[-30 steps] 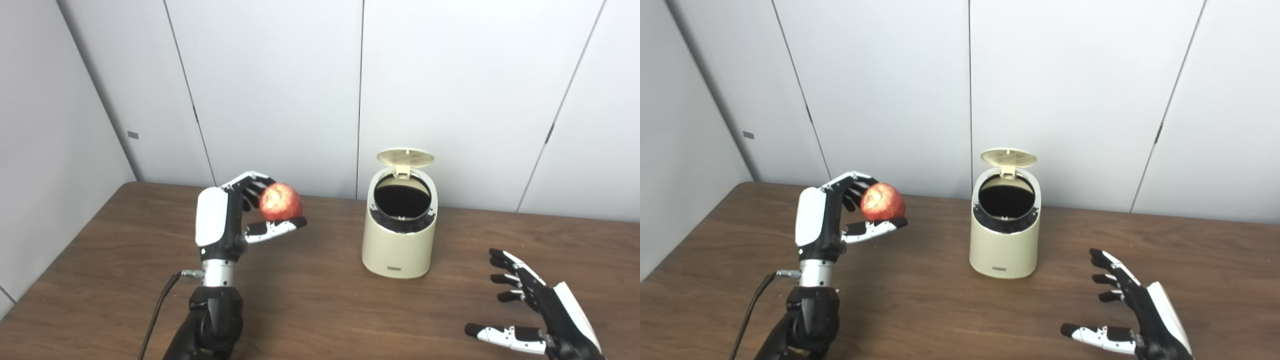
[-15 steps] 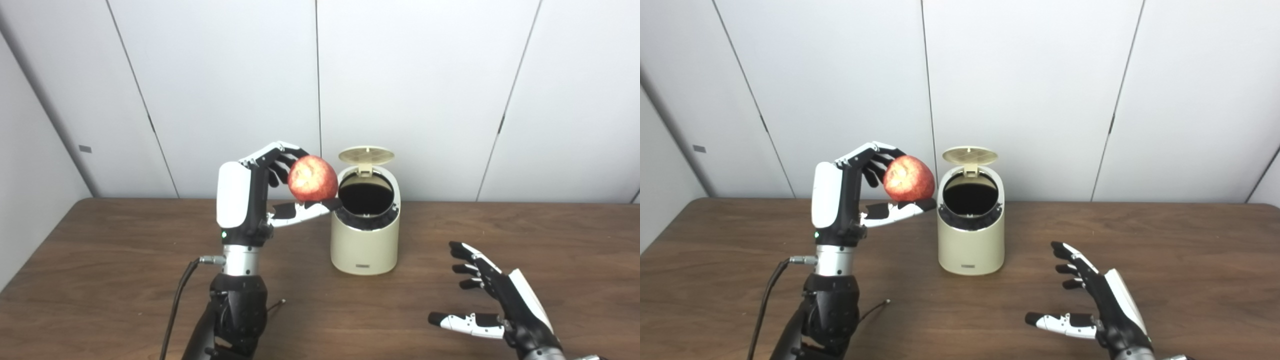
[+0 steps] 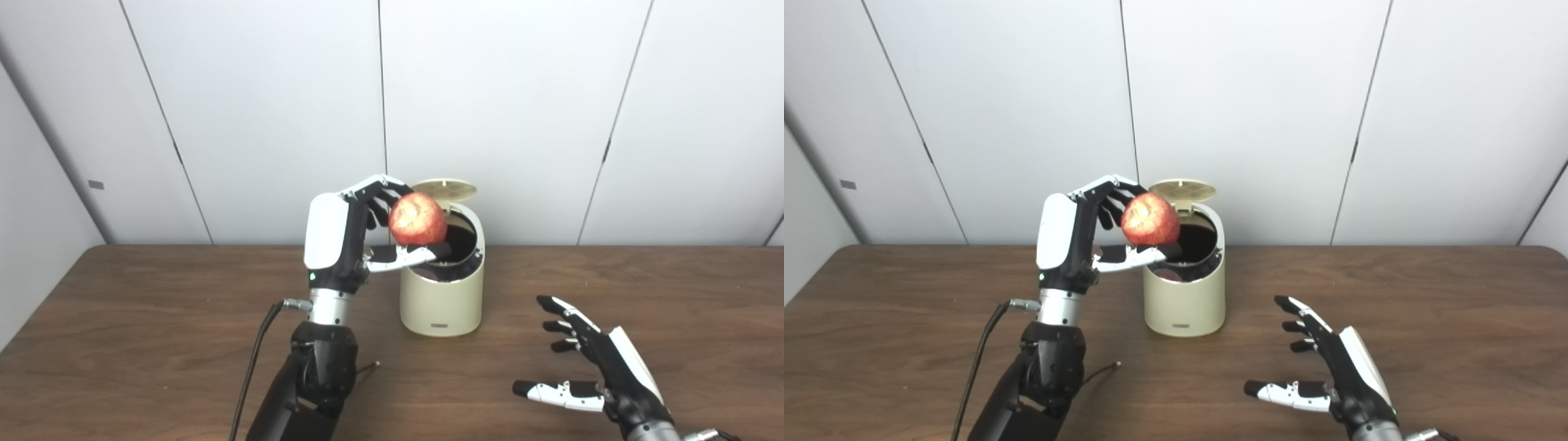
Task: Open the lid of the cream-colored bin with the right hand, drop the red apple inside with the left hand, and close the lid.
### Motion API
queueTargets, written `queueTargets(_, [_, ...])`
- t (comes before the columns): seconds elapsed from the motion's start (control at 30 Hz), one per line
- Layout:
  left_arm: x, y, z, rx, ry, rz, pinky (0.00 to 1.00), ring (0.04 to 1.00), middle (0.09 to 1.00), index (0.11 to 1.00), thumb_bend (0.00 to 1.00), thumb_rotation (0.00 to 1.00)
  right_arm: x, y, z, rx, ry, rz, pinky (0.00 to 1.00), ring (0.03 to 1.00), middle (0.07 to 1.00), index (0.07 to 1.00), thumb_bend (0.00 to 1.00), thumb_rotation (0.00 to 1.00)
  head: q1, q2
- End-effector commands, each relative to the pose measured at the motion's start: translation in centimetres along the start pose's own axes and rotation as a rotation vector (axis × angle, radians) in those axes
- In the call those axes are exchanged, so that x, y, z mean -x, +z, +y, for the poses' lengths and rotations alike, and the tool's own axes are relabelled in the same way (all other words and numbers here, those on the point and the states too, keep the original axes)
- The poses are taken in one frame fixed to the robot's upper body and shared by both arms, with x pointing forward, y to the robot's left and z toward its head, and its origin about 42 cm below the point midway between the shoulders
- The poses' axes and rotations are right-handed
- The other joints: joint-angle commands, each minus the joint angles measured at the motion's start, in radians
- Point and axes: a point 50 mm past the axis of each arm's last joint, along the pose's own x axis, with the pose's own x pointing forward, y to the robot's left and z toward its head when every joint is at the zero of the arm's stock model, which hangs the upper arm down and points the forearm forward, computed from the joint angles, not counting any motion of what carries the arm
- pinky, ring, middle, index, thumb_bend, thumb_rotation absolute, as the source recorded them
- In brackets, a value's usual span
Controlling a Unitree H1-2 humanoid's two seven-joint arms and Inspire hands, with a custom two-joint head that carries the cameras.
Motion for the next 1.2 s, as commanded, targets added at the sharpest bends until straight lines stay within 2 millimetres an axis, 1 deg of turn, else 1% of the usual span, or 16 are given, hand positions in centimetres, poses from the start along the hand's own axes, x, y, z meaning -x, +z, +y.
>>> queueTargets(0.0, [-2.3,1.4,0.3,0.014,0.051,-0.080,0.25,0.331,0.437,0.500,0.52,0.00,-0.6,1.6,-0.7,0.009,-0.046,-0.088,0.69,0.812,0.889,0.857,0.70,0.21,-0.002,0.001])
queueTargets(0.37, [-2.8,0.2,-1.8,0.031,0.054,-0.028,0.27,0.366,0.454,0.497,0.52,0.00,-0.5,1.9,-0.5,0.005,-0.047,-0.090,0.68,0.805,0.890,0.862,0.69,0.21,-0.013,-0.003])
queueTargets(0.6, [-3.0,-1.0,-3.2,0.037,0.063,-0.016,0.29,0.383,0.458,0.499,0.52,0.00,-0.4,1.9,-0.3,-0.001,-0.050,-0.094,0.68,0.804,0.891,0.863,0.69,0.21,-0.016,-0.004])
queueTargets(0.93, [-2.7,-1.8,-4.5,0.064,0.018,0.008,0.29,0.377,0.446,0.513,0.52,0.00,-0.1,1.9,-0.3,0.004,-0.051,-0.094,0.68,0.801,0.891,0.865,0.67,0.21,-0.019,-0.001])
queueTargets(1.0, [-2.7,-1.9,-4.5,0.052,-0.034,0.012,0.33,0.416,0.454,0.524,0.52,0.00,0.0,1.9,-0.3,0.005,-0.053,-0.094,0.69,0.804,0.891,0.863,0.67,0.21,-0.019,-0.001])
queueTargets(1.03, [-2.7,-2.0,-4.5,0.041,-0.064,0.017,0.38,0.457,0.510,0.586,0.74,0.15,0.0,1.8,-0.3,0.004,-0.055,-0.093,0.69,0.805,0.890,0.863,0.67,0.21,-0.019,-0.001])
queueTargets(1.07, [-2.7,-2.0,-4.5,0.026,-0.087,0.018,0.41,0.492,0.551,0.632,0.84,0.23,0.0,1.8,-0.4,0.005,-0.056,-0.092,0.69,0.806,0.889,0.862,0.67,0.21,-0.016,-0.001])
queueTargets(1.1, [-2.6,-2.1,-4.5,0.009,-0.105,0.017,0.43,0.531,0.593,0.674,0.92,0.28,0.0,1.8,-0.4,0.006,-0.056,-0.090,0.69,0.805,0.889,0.861,0.67,0.21,-0.016,-0.001])
queueTargets(1.13, [-2.5,-2.2,-4.4,-0.003,-0.120,0.017,0.47,0.570,0.634,0.718,0.97,0.33,0.0,1.7,-0.4,0.006,-0.056,-0.089,0.70,0.807,0.889,0.861,0.67,0.21,-0.016,0.000])
queueTargets(1.17, [-2.4,-2.2,-4.4,-0.011,-0.132,0.017,0.49,0.593,0.655,0.739,0.99,0.36,0.0,1.7,-0.4,0.005,-0.055,-0.088,0.69,0.808,0.890,0.860,0.67,0.21,-0.015,0.000])
